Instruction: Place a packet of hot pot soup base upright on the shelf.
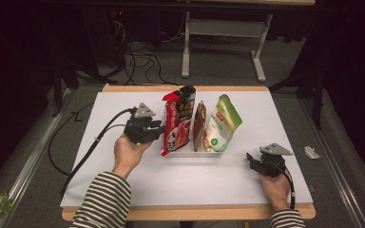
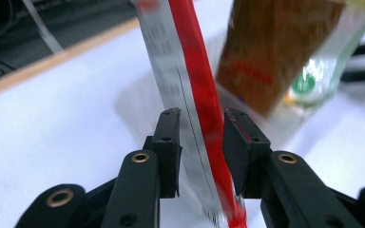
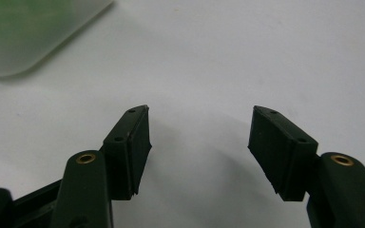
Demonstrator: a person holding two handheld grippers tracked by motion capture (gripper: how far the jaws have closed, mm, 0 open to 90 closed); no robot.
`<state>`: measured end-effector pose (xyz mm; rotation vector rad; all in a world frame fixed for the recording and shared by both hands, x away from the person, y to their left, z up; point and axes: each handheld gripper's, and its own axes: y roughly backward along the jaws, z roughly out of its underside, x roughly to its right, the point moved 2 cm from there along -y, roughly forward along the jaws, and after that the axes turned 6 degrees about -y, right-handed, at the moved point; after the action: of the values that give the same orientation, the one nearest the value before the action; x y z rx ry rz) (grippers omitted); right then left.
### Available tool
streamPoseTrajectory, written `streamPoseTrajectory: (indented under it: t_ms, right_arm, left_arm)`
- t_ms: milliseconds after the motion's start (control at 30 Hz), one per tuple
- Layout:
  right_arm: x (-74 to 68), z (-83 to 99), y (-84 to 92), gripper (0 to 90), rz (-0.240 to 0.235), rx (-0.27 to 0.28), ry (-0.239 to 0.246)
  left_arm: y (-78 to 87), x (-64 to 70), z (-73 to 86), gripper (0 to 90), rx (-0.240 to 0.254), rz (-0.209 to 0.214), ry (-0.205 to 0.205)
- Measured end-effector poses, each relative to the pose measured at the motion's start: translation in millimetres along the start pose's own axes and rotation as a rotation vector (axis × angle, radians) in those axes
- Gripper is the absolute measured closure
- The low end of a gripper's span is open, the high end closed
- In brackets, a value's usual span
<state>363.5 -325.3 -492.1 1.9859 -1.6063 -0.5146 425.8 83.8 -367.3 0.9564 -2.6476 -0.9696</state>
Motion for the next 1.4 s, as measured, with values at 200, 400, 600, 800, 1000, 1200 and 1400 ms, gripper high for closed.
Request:
streamPoseTrajectory:
  t_ms: [200,400,600,800,1000,1200,1400]
  right_arm:
    - [0.0,-0.1,-0.1,40.0,-0.002,0.001,0.003]
    - [-0.2,0.0,0.2,40.0,0.0,0.003,0.002]
    - [-0.2,0.1,0.4,40.0,0.001,0.003,0.005]
    - [-0.3,0.0,0.5,40.0,0.003,0.001,0.009]
    - [-0.6,0.0,0.7,40.0,0.0,-0.003,0.013]
    - [-0.5,0.0,0.6,40.0,0.001,-0.003,0.013]
    - [-1.2,0.1,0.8,40.1,0.003,-0.007,0.008]
  left_arm:
    - [-6.0,11.4,19.5,71.0,-0.101,0.007,-0.041]
    - [-15.1,22.1,31.6,70.9,-0.137,0.018,-0.065]
    - [-19.3,24.6,33.3,73.1,-0.144,0.029,-0.062]
    - [-23.6,22.6,32.9,76.2,-0.152,0.029,-0.047]
    - [-27.9,21.2,33.1,76.6,-0.166,0.023,-0.038]
    - [-32.1,19.9,32.7,77.4,-0.171,0.024,-0.025]
    - [-33.7,20.3,31.9,78.5,-0.194,0.022,0.007]
